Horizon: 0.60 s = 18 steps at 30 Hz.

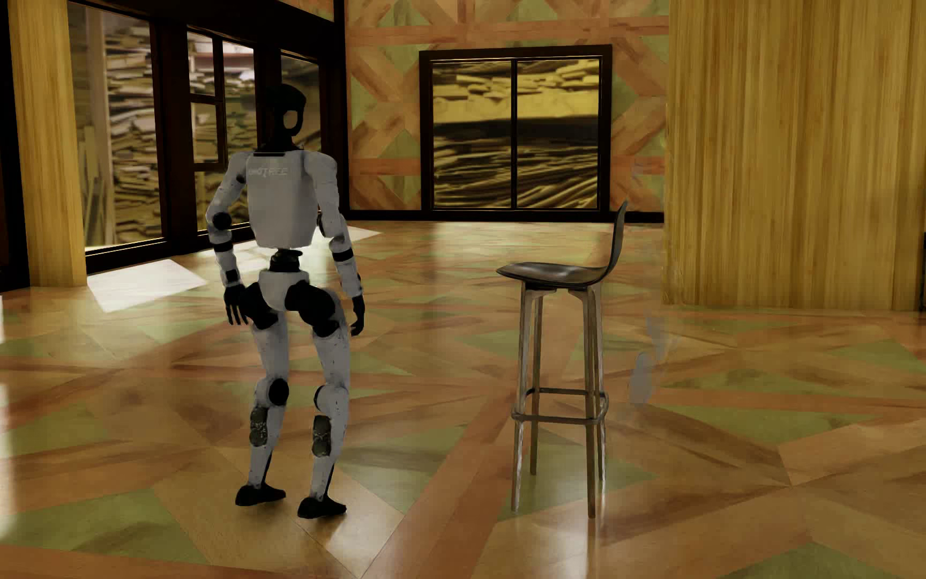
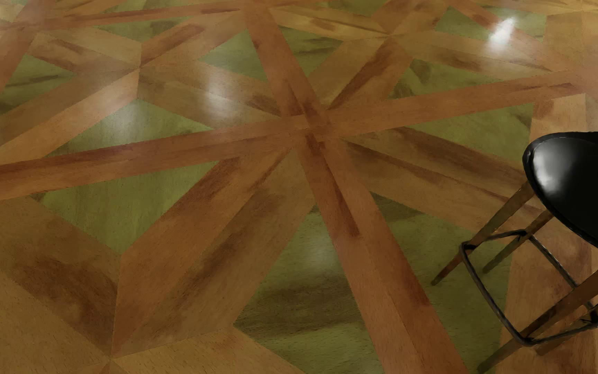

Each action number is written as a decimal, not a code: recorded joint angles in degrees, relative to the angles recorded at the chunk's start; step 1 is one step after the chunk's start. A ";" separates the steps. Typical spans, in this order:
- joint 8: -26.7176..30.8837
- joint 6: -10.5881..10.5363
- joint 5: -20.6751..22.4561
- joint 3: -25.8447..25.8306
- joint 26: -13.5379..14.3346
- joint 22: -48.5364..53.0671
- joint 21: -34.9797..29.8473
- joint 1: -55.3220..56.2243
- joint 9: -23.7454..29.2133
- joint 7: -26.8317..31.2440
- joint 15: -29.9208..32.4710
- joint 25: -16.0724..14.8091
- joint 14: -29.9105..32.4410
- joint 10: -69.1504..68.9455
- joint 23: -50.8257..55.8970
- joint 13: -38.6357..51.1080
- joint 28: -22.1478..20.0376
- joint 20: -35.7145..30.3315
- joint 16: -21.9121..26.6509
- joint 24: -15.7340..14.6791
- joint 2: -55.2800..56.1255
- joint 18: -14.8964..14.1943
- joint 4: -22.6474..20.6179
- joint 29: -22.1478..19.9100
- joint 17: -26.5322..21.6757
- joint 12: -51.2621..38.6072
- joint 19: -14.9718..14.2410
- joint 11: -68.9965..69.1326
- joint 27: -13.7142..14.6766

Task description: Go around the stool

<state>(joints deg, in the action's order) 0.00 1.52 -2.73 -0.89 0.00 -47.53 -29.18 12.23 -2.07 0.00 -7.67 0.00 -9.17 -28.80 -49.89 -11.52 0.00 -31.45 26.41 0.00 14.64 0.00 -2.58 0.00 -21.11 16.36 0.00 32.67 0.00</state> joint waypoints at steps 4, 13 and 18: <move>0.00 0.55 -1.09 0.49 0.00 0.13 -4.19 -1.26 -0.80 0.00 -1.91 0.00 -1.54 1.25 -1.89 -0.80 0.00 2.59 -0.68 0.00 -3.29 0.00 -0.93 0.00 0.95 -2.10 0.00 -2.93 0.00; 0.00 0.64 -1.29 1.20 0.00 6.75 -3.95 0.19 -0.80 0.00 -4.65 0.00 -2.50 0.55 -3.51 1.26 0.00 -0.78 -4.06 0.00 -5.78 0.00 -0.79 0.00 -0.72 -2.01 0.00 -4.45 0.00; 0.00 0.94 -1.66 3.32 0.00 4.42 -2.59 1.28 -1.22 0.00 -6.81 0.00 -2.97 -1.09 -2.12 1.89 0.00 -1.55 -3.75 0.00 -7.33 0.00 -1.42 0.00 -1.01 -0.92 0.00 -4.93 0.00</move>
<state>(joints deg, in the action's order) 0.00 2.47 -4.40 2.44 0.00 -43.11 -31.77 13.51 -3.30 0.00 -14.47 0.00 -12.14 -29.89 -52.02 -9.63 0.00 -33.00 22.66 0.00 7.32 0.00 -4.01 0.00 -22.12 15.44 0.00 27.74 0.00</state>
